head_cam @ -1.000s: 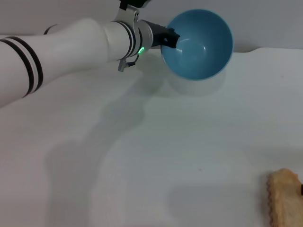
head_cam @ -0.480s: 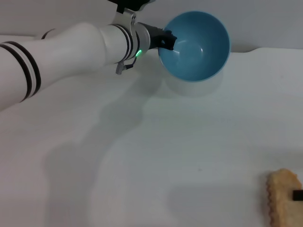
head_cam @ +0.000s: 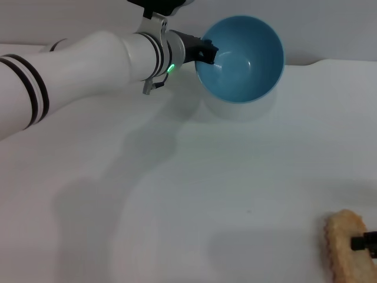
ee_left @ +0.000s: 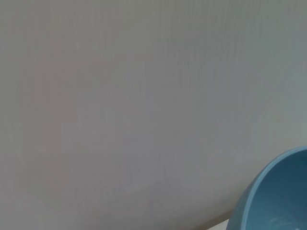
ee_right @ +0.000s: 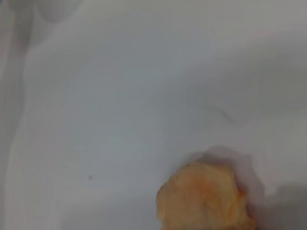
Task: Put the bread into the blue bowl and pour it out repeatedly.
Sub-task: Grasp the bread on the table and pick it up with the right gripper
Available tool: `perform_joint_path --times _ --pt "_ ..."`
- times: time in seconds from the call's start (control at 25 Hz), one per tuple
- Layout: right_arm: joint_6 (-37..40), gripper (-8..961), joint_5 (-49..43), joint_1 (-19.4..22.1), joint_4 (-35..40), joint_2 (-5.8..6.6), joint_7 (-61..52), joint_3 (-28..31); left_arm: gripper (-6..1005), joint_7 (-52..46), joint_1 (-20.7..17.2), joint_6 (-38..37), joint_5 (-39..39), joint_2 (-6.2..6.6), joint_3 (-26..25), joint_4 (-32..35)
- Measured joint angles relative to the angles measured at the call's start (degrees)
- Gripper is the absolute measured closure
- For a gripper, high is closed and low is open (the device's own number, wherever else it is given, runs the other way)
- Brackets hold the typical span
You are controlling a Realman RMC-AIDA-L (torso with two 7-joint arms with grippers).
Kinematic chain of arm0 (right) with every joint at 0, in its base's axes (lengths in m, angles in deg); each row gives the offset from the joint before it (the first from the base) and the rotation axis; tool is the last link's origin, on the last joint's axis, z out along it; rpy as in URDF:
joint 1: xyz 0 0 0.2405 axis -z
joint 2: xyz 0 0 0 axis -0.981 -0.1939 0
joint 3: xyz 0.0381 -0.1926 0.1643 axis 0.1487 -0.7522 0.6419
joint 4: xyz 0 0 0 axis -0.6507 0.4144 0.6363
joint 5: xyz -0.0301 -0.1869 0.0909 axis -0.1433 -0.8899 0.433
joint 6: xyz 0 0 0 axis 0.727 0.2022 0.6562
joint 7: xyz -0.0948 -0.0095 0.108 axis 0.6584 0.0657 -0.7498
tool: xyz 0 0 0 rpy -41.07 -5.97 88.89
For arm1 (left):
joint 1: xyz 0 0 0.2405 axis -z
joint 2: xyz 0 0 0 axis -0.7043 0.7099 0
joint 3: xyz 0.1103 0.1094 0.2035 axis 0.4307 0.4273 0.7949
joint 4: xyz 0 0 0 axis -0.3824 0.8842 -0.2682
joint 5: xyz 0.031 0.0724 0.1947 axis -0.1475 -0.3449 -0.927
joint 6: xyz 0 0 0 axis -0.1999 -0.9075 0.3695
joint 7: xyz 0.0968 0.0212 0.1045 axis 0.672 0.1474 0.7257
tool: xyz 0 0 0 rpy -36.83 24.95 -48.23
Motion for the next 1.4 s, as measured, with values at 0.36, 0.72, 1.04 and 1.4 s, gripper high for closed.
perform_joint_path --times 0.36,0.72,1.04,1.4 --pt "-1.85 568 0.25 -1.38 -2.24 -0.44 0.69 -1.31 1001 0.00 -0.05 0.00 0.00 0.09 0.00 0.00" --pt "-1.63 591 0.49 -1.82 -1.68 -1.26 3.83 -1.21 1001 0.00 -0.25 0.00 0.00 0.10 0.00 0.00" --pt "-0.42 681 10.09 -0.75 -0.87 -1.42 10.71 -1.06 1000 0.00 -1.30 0.00 0.00 0.16 0.00 0.82" --pt "2.15 758 17.33 -0.16 4.49 -2.34 16.01 -1.28 1001 0.00 -1.43 -0.40 0.00 0.20 0.00 0.94"
